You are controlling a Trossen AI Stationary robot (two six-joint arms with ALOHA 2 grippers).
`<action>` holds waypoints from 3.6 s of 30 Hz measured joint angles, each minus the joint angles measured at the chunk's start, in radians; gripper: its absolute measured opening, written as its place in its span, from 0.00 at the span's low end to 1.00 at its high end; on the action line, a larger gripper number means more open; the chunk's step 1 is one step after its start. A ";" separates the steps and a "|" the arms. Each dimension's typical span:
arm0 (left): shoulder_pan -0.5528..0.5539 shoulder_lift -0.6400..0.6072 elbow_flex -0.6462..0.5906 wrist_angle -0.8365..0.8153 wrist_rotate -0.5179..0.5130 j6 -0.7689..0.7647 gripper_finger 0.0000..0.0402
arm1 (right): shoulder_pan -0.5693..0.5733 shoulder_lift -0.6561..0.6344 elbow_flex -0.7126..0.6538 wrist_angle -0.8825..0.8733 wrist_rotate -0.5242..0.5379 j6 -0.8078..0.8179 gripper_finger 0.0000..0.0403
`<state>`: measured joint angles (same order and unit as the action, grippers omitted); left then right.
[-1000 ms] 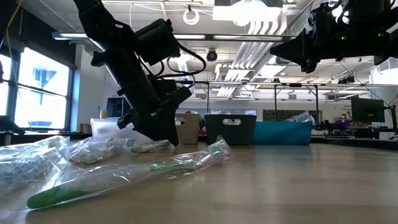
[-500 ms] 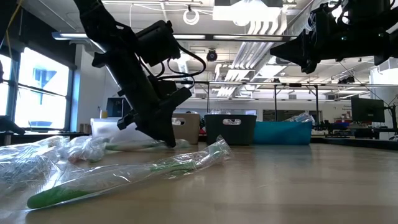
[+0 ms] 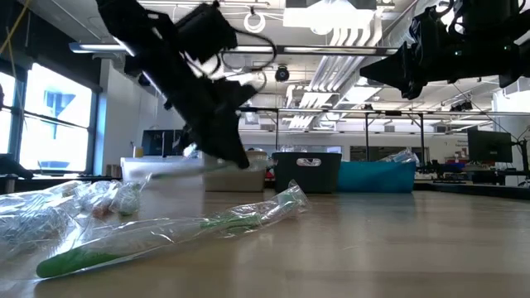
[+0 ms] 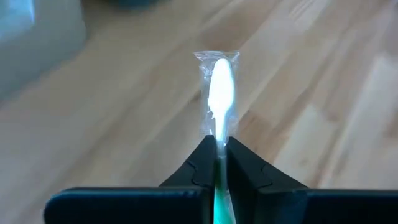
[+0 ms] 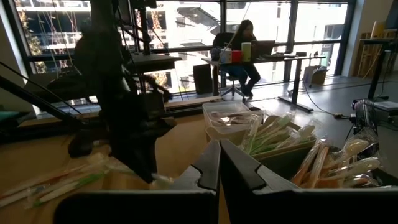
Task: Pick & Place Toothbrushes
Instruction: Put the green toothbrush into the gray bin
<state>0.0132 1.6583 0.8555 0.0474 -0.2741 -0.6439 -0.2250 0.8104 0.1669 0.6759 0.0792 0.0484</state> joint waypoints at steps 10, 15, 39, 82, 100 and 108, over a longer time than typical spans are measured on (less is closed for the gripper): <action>0.000 -0.301 0.002 0.012 -0.122 0.252 0.04 | 0.000 0.000 0.000 -0.006 0.027 -0.001 0.01; 0.001 -0.402 0.002 0.076 -0.266 0.390 0.04 | 0.000 0.000 0.000 -0.008 0.028 -0.001 0.01; 0.380 -0.295 -0.002 0.330 -0.088 0.473 0.04 | 0.000 0.000 0.000 -0.010 0.030 -0.017 0.01; 0.524 0.115 0.000 0.595 -0.124 0.295 0.04 | 0.000 0.000 0.002 -0.025 0.053 -0.019 0.01; 0.523 0.187 0.000 0.606 -0.128 0.247 0.09 | -0.001 0.000 0.002 -0.030 0.053 -0.020 0.01; 0.523 0.187 0.000 0.593 -0.128 0.247 0.11 | -0.001 0.000 0.002 -0.031 0.053 -0.023 0.01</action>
<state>0.5365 1.8458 0.8551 0.6405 -0.4019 -0.3970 -0.2256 0.8101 0.1688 0.6449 0.1318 0.0257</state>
